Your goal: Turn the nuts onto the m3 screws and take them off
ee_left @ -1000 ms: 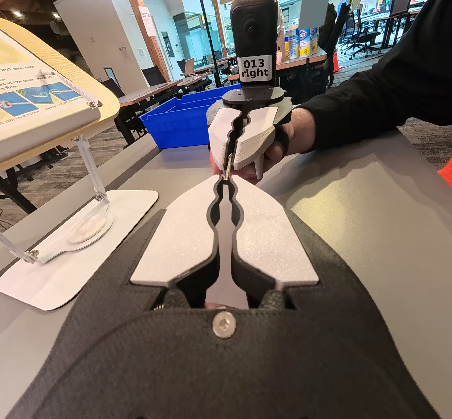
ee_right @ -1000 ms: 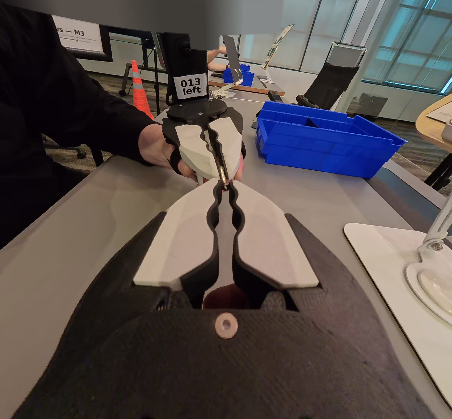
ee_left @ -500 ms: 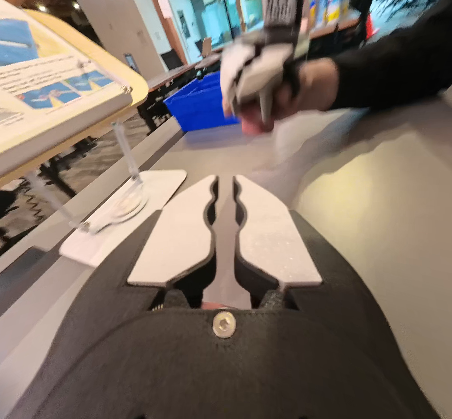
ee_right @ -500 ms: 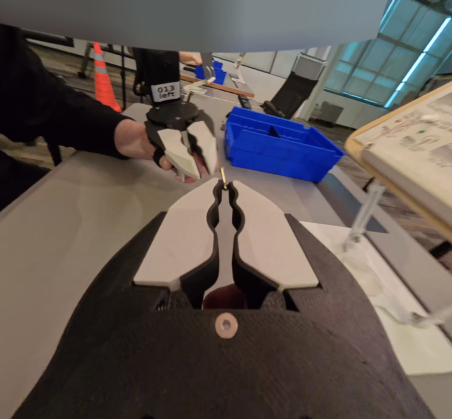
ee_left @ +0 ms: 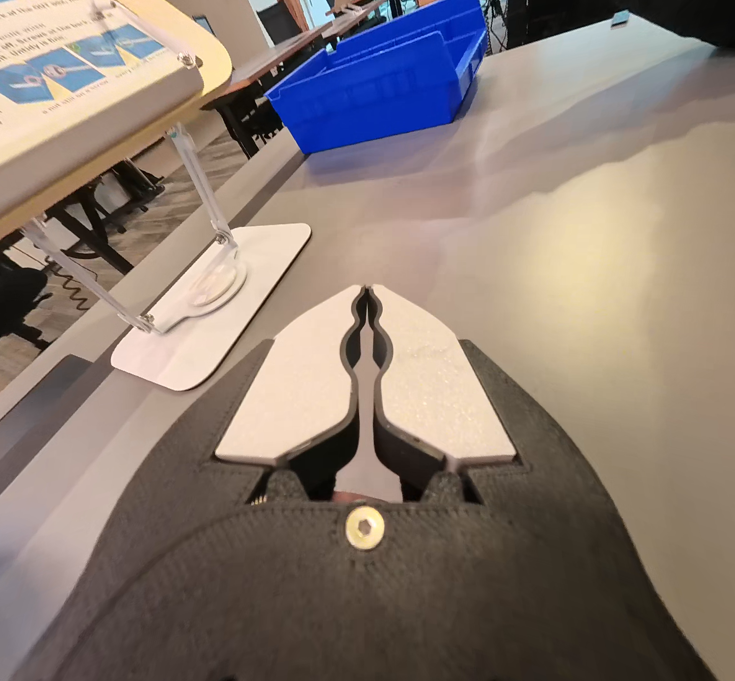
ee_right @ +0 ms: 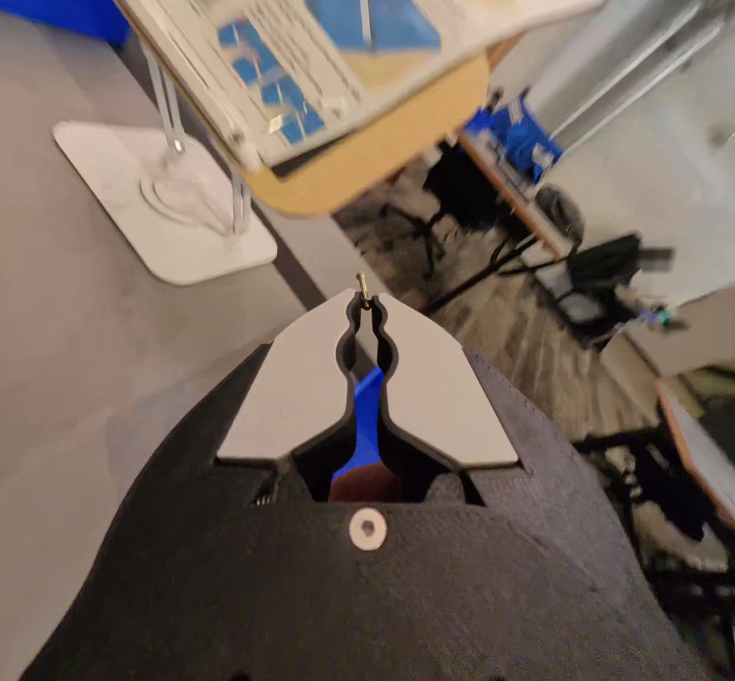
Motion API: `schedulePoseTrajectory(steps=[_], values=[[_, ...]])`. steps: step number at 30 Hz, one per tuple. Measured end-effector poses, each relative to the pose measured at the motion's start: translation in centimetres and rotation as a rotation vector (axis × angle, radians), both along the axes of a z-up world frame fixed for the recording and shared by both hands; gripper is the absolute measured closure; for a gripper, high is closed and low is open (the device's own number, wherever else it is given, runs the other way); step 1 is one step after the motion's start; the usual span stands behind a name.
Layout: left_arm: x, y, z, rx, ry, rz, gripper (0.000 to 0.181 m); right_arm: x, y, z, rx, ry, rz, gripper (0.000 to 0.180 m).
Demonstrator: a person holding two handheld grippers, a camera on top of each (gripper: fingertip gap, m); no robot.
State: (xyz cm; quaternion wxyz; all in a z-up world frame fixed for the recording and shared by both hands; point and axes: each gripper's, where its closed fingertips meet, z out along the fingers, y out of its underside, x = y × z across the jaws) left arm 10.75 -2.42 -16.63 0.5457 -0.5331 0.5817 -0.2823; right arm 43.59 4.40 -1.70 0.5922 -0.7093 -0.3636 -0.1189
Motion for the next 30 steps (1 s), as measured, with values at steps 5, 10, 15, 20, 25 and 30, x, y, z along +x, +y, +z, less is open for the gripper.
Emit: schedulePoseTrajectory(steps=[5, 10, 15, 20, 25, 30], values=[[-0.1, 0.2, -0.5, -0.007, 0.015, 0.002, 0.181, 5.2, 1.8, -5.7, -0.221, -0.036, -0.161, 0.175], [-0.2, 0.4, -0.6, -0.018, 0.016, 0.001, 0.18, 7.8, 2.7, -10.2, -0.367, -0.037, -0.256, 0.174], [-0.1, 0.4, -0.8, -0.014, 0.029, -0.005, 0.178, 8.2, 3.0, -14.3, -0.516, 0.024, -0.257, 0.174], [-0.2, 0.4, -0.6, -0.035, 0.013, -0.009, 0.175, 8.5, 3.0, -17.2, -0.61, 0.03, -0.272, 0.175], [-0.1, 0.3, -0.7, -0.031, 0.024, -0.014, 0.174, 8.8, 3.2, -18.7, -0.649, 0.03, -0.304, 0.175], [-0.1, 0.4, -0.7, -0.04, 0.02, -0.013, 0.173, 9.7, 3.2, -19.7, -0.675, 0.048, -0.337, 0.175]])
